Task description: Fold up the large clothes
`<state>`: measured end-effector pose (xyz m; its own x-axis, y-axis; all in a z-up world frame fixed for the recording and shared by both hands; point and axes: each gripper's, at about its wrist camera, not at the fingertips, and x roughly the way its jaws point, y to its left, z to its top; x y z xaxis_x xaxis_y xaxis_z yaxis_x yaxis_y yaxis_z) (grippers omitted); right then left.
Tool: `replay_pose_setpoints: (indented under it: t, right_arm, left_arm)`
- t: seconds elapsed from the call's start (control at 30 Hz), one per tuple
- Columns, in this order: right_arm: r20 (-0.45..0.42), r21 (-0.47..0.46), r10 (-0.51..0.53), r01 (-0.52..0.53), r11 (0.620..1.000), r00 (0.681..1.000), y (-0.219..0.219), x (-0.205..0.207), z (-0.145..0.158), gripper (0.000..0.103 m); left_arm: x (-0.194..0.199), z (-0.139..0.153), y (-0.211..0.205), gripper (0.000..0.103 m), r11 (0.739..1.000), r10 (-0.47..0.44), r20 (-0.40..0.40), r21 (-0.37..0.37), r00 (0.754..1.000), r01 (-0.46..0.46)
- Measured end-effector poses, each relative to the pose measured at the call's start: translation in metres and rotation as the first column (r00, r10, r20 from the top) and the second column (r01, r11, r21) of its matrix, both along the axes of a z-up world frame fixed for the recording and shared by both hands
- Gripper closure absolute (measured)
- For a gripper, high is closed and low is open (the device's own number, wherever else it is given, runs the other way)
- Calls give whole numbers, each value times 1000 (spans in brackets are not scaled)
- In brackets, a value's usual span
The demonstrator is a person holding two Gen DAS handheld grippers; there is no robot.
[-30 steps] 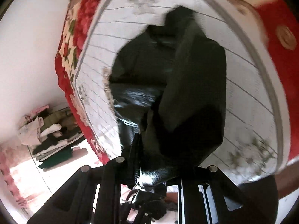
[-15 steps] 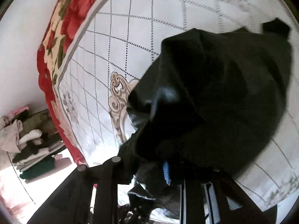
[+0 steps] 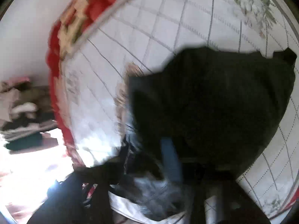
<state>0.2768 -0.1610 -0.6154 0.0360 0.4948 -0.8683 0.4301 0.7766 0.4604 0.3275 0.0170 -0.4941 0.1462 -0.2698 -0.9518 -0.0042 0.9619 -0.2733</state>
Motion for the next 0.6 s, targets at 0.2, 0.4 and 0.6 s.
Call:
replay_pose_setpoints:
  t: [0.2,0.4,0.6]
  right_arm:
    - [-21,-90,95,-96,991,995,34,31,-67,95]
    - [68,1,20,-20,1000,997,-29,10,-12,53]
    - [50,-149,-133,139,979,990,-146,-48,-7,39]
  left_arm:
    - [20,-13,-44,8,999,-17,9,41,1000,17]
    - [31,-12,-82,8,998,27,20,57,999,-28]
    - [34,-16,-111,8,993,29,31,116,999,-32]
